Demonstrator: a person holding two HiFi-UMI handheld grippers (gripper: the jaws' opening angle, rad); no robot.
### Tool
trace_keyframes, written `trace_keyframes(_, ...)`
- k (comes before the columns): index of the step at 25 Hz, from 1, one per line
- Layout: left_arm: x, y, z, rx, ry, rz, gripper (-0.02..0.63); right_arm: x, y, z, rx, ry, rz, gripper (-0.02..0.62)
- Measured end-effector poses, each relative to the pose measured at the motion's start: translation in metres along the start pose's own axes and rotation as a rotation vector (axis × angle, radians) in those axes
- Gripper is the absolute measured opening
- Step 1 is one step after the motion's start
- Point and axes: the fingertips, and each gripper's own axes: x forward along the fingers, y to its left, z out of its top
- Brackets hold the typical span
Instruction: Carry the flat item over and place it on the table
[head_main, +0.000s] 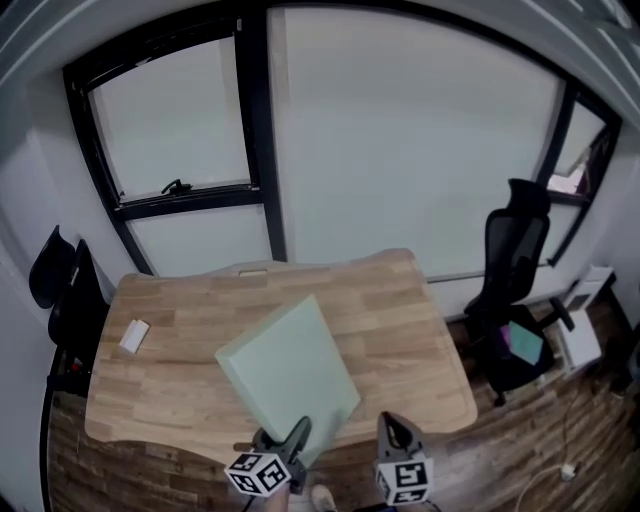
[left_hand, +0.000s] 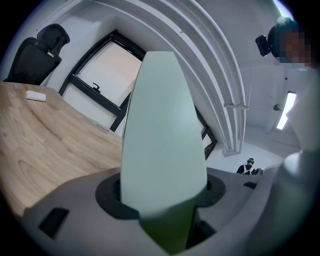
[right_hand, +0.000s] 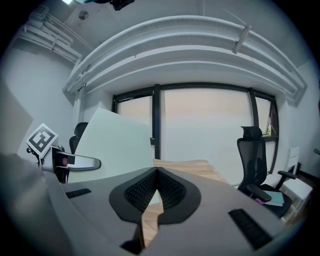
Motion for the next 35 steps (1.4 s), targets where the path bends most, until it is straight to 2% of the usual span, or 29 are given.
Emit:
trace_keyframes(8,0.035,0.03,0.028,-0.008,0.015,-0.025,0.261,0.04,0.0,0.014,0.01,0.001,-0.035,-0.003)
trace_keyframes(10,0.042,0.033,0.033,-0.019,0.012,-0.031,0.261,0.047,-0.004,0.018,0.001,-0.022,-0.037,-0.003)
trace_keyframes(15,0.056,0.037,0.037,-0.023,0.013,-0.035,0.261,0.063,-0.01,0.026,0.031,0.004,-0.034,-0.003)
trace_keyframes(17,0.061,0.037,0.039,-0.023,0.014,-0.033,0.261,0.072,-0.019,0.026,0.02,-0.027,-0.039,-0.004)
trace_keyframes(19,0.067,0.038,0.043,-0.026,0.011,-0.027,0.261,0.083,-0.025,0.027,0.013,-0.054,-0.026,-0.003)
trace_keyframes(25,0.086,0.047,0.055,-0.039,-0.014,-0.002,0.261,0.114,-0.035,0.031,0.021,-0.051,0.029,-0.004)
trace_keyframes(29,0.096,0.052,0.057,-0.065,-0.025,0.015,0.261,0.122,-0.032,0.04,0.023,0.021,0.066,-0.003)
trace_keyframes(35,0.108,0.051,0.061,-0.055,-0.022,0.03,0.261,0.137,-0.039,0.047,0.02,0.021,0.099,-0.004)
